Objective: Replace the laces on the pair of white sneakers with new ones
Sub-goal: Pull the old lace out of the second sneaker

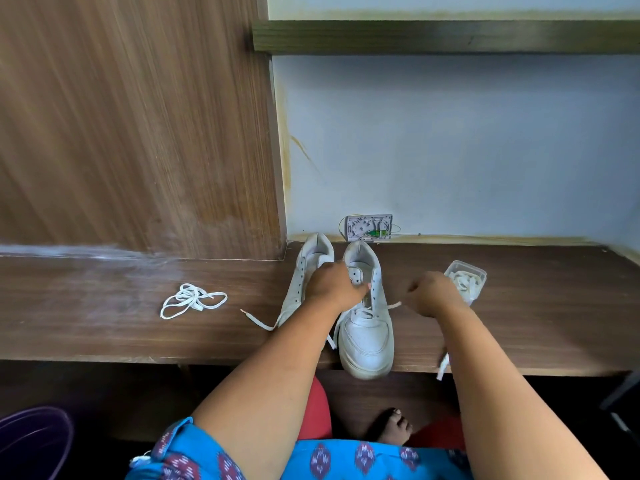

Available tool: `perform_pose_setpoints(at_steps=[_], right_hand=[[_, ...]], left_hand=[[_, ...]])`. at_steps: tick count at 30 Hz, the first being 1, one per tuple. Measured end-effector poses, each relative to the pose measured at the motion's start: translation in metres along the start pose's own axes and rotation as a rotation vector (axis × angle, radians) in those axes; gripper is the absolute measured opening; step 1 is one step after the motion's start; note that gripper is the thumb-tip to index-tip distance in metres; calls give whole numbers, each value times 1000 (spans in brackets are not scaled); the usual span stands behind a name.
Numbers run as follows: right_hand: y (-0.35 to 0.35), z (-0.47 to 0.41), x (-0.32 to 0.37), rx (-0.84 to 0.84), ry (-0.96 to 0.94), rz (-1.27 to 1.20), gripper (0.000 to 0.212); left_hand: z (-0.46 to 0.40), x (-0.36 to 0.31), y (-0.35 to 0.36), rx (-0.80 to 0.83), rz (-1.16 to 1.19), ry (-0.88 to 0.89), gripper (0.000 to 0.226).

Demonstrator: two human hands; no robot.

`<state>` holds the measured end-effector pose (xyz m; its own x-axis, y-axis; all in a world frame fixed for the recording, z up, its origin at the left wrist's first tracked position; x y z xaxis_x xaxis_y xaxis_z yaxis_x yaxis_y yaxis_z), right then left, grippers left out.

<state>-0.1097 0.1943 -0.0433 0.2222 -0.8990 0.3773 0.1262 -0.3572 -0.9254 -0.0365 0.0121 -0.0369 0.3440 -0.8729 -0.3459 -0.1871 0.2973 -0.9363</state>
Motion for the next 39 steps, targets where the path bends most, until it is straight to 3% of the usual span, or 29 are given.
perform_pose_setpoints(at_steps=[4,8,11,14,17,19,22,24,27,28,29,31,35,37,39], right_hand=[[10,18,59,58,-274,-299,15],[47,24,71,214,-279,-189,20],[51,20,66,272,-220,-319,15],[63,24,57,440,-56,-713,20],[67,27,41,537,241,-1389,16],[59,21,31,448,379,-1834,6],[31,21,10,104,385,-2119,11],[19,24,6,-13,344,-1849,15],[-6,13,11,-271,-26,-686,23],[-12,14,22,-397,-150,-421,29],[-13,16,34,-441,-248,-304,33],[-10,22,56,-432,-401,-317,26],[43,20,80,-15,-446,89,23],[43,19,75,15,-426,9,21],[15,18,67,-68,-331,-339,21]], left_hand=[[1,2,7,61,51,-65,40],[-2,15,15,136,326,-131,27],[-1,24,22,201,574,-159,22],[-1,24,23,226,552,-123,21],[-2,24,18,201,447,-95,27],[0,27,14,182,365,-89,32],[0,22,15,184,302,-59,31],[2,18,16,188,296,-47,31],[2,16,14,165,320,-40,34],[3,16,14,168,334,-41,33],[2,17,14,171,350,-42,30],[2,18,14,179,371,-55,26],[3,19,11,165,389,-56,29],[1,21,12,164,396,-50,27],[1,22,13,182,394,-42,26]])
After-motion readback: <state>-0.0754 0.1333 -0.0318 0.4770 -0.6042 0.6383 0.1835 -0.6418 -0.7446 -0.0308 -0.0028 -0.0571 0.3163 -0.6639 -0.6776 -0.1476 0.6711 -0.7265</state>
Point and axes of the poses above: each hand's wrist, its own z-axis away from the middle knuckle, its own y-axis out of the palm, x = y × z, the point moved 9 cm from there along -z, towards the middle knuckle, and after that the axes turned 2 degrees about -z, right-handed, at the moved point
